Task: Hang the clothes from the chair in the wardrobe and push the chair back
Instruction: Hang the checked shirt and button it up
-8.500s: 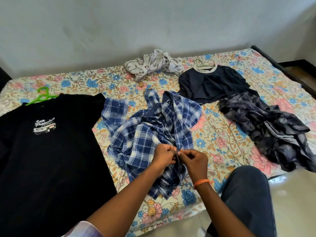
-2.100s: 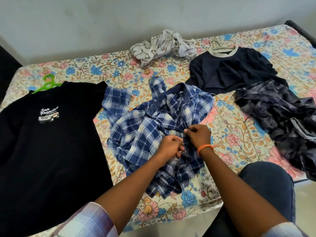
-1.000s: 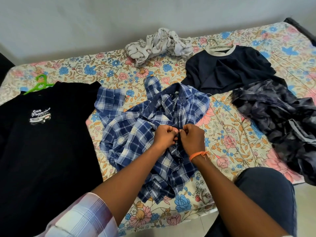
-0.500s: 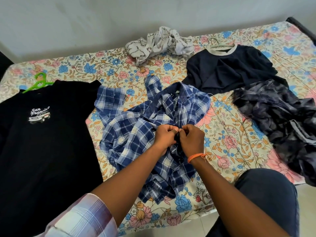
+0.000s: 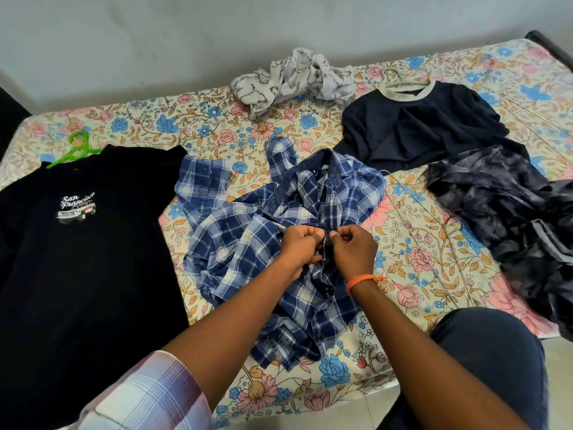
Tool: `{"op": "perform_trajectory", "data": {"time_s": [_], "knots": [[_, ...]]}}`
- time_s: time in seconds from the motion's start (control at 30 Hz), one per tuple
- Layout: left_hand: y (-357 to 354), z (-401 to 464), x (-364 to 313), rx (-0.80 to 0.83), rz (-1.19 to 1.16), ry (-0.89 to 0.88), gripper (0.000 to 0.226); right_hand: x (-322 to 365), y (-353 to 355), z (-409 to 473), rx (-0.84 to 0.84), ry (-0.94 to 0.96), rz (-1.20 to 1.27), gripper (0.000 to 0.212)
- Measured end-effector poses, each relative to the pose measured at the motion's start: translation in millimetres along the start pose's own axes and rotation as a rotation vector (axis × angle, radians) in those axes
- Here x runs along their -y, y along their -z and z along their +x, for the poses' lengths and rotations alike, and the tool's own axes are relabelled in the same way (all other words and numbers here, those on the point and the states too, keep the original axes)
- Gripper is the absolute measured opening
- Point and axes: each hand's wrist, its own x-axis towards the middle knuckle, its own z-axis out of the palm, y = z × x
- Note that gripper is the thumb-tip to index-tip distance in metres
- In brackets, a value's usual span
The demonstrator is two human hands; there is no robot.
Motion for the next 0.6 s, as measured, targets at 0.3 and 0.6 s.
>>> {"op": "perform_trajectory", "data": {"time_s": [0.3,0.6], "knots": [[-1.6,-4.1,-1.3,-0.045,-0.022,0.005,0.009,-0.2,-6.1,-10.0,0.01,0.028,0.036,0.008],[-1.2,-6.7,-3.4,-0.09,-0.043,-0.003,0.014,4.3,-5.6,-11.5,0.083,-0.061,0.202,0.008]]}}
